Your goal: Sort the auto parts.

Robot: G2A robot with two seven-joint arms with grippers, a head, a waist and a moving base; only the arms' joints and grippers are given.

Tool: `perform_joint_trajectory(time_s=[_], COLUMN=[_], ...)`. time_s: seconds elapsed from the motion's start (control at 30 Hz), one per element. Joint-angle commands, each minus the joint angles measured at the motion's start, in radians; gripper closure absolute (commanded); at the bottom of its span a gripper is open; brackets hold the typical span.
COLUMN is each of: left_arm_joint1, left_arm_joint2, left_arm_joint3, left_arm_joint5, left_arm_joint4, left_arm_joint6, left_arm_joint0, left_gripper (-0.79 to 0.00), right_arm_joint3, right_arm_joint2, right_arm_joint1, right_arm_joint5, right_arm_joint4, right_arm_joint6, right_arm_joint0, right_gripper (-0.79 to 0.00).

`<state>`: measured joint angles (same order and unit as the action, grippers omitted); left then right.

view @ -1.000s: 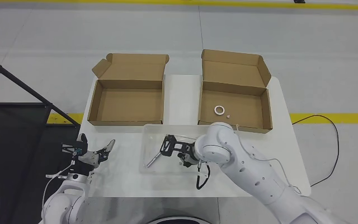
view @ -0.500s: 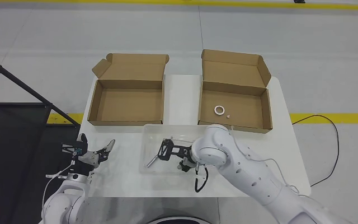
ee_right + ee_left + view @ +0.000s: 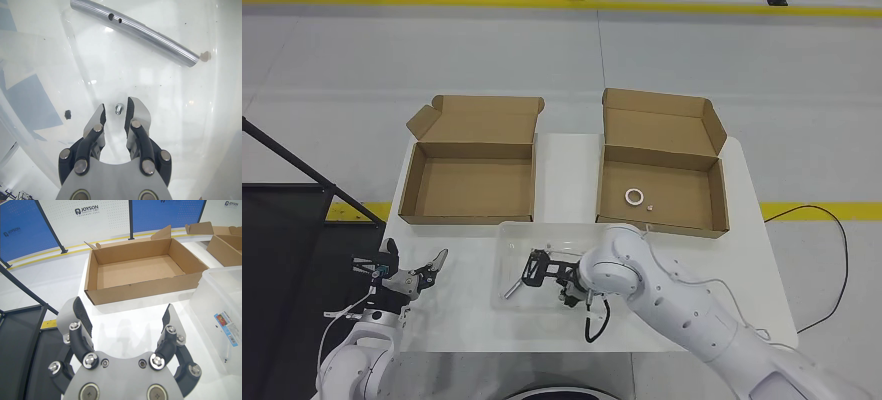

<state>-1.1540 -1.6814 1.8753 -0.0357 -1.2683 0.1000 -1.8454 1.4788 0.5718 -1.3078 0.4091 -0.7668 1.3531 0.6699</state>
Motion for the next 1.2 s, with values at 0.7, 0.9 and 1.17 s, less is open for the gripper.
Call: perform_joint_trajectory(time_s=[0.7, 0.9, 1.17], left_arm_joint1=[0.000, 0.000, 0.000], left_arm_joint2=[0.000, 0.000, 0.000], left_arm_joint3=[0.000, 0.000, 0.000], left_arm_joint5=[0.000, 0.000, 0.000], left_arm_joint4=[0.000, 0.000, 0.000], left_arm_joint6=[0.000, 0.000, 0.000], left_arm_joint0=[0.000, 0.000, 0.000], left_gripper=[-0.785, -0.785, -0.785], right_arm_joint3=[0.280, 0.318, 0.321], right_arm_joint2=[0.405, 0.633, 0.803], right_arm_joint1=[0.097, 0.134, 0.158], right_arm_joint5=[0.039, 0.105, 0.096], right_arm_joint4=[0.031, 0.133, 0.242], right_arm_joint6=[-0.199, -0.334, -0.443], right_arm_joint0=[0.109, 0.182, 0.216], right_gripper=[0.000, 0.000, 0.000])
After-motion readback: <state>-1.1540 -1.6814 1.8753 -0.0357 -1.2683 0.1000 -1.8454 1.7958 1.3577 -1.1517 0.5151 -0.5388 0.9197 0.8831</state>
